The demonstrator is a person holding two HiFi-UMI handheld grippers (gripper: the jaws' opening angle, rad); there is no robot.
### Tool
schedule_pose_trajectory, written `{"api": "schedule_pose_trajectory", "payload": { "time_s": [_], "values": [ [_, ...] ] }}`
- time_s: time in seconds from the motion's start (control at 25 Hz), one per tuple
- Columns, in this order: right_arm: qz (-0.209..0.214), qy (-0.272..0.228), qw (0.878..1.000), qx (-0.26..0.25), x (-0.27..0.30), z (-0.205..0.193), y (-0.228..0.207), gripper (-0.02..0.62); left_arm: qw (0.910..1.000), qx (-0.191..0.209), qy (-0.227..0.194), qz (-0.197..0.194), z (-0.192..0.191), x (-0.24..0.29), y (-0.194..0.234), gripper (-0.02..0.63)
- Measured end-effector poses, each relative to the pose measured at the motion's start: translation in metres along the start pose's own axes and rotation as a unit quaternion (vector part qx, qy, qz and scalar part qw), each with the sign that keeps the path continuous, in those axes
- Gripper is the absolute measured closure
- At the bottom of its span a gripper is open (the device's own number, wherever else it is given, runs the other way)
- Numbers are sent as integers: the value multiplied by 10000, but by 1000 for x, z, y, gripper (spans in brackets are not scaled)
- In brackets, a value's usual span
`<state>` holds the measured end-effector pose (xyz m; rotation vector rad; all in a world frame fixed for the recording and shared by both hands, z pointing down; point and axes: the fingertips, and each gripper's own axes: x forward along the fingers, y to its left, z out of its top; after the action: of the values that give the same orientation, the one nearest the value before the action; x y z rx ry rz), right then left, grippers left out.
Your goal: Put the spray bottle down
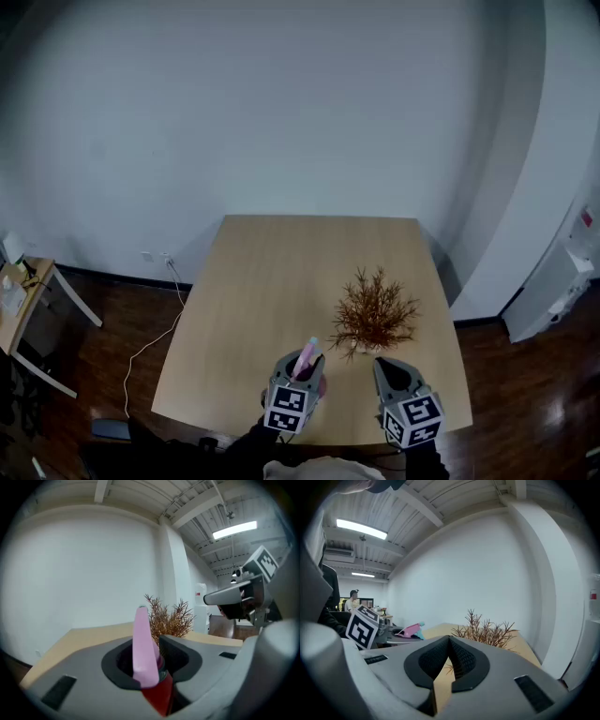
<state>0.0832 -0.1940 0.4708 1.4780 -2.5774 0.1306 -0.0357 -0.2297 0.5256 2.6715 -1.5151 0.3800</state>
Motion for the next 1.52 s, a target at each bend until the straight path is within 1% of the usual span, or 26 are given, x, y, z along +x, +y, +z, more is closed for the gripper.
{"api": "schedule_pose_trajectory", "payload": {
  "time_s": [0.08,0.16,0.32,0.48,0.88,1.12,1.16,1.24,1.32,1.4,1.52],
  "values": [
    [-14,-4,10000,3,0,-2,-2,614,9996,269,0,97,-13,10,-2,479],
    [-31,-4,10000,15,-1,-2,-5,614,9990,416,30,132,-23,19,-5,479],
    [-77,25,10000,47,-6,-5,-10,614,9990,424,97,49,-31,33,-17,479],
    [-89,50,9999,71,-7,-8,-12,614,9983,569,111,32,-38,44,-25,479],
    [-99,71,9999,68,-6,-10,-14,614,9972,707,199,104,-54,48,-30,477],
    [-115,74,9999,71,-6,-9,-14,614,9967,808,18,85,-54,46,-31,471],
    [-117,71,9999,78,-7,-10,-14,614,9966,818,-18,56,-54,45,-33,458],
    [-118,69,9999,90,-7,-11,-15,614,9966,819,-53,-3,-54,44,-35,411],
    [-116,67,9999,95,-7,-11,-15,614,9966,816,-73,-38,-53,44,-36,404],
    [-109,61,9999,95,-6,-11,-14,614,9968,791,-108,-60,-52,44,-36,384],
    [-103,62,9999,98,-6,-11,-13,614,9974,703,-144,-62,-51,42,-35,336]
  ]
}}
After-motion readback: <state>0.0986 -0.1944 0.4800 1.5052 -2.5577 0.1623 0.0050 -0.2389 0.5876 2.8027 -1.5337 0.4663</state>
